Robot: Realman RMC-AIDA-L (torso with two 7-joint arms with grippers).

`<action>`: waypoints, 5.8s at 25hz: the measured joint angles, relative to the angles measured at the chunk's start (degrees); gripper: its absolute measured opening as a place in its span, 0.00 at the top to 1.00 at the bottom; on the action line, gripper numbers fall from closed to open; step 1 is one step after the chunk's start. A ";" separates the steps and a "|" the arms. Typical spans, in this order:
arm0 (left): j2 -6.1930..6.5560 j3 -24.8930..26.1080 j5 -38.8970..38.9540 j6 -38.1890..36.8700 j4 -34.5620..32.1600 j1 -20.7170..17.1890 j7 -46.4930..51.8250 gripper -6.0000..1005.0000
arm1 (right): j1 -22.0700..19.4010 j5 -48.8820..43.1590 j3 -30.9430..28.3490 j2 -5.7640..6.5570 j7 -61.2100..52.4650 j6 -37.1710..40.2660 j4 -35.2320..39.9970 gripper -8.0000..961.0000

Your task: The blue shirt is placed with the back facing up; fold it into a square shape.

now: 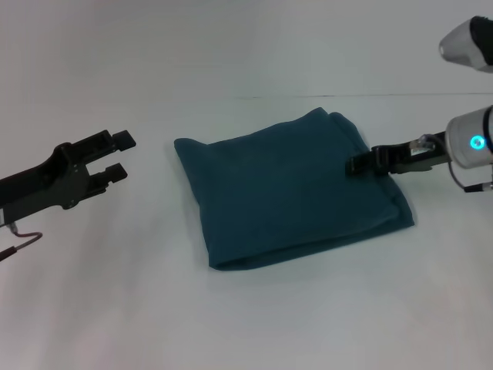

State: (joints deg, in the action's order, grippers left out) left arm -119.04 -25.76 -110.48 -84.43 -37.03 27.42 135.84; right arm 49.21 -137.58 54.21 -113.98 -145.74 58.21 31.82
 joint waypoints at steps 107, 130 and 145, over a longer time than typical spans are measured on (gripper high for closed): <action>-4.18 -15.93 -9.76 14.66 10.50 5.93 15.71 0.71 | -11.35 4.34 -25.25 7.81 -2.85 27.92 12.12 0.30; -2.61 -13.40 -9.79 7.66 5.55 -1.99 13.75 0.92 | -11.99 4.33 -26.03 7.82 -2.66 27.76 11.14 0.29; -1.18 -7.79 -12.15 3.76 3.27 -2.42 9.60 0.84 | -12.09 4.34 -25.99 7.82 -2.28 27.73 10.63 0.29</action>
State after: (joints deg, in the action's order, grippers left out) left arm -120.22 -33.56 -122.63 -80.67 -33.77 25.00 145.44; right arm 37.12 -133.24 28.22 -106.16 -148.02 85.94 42.45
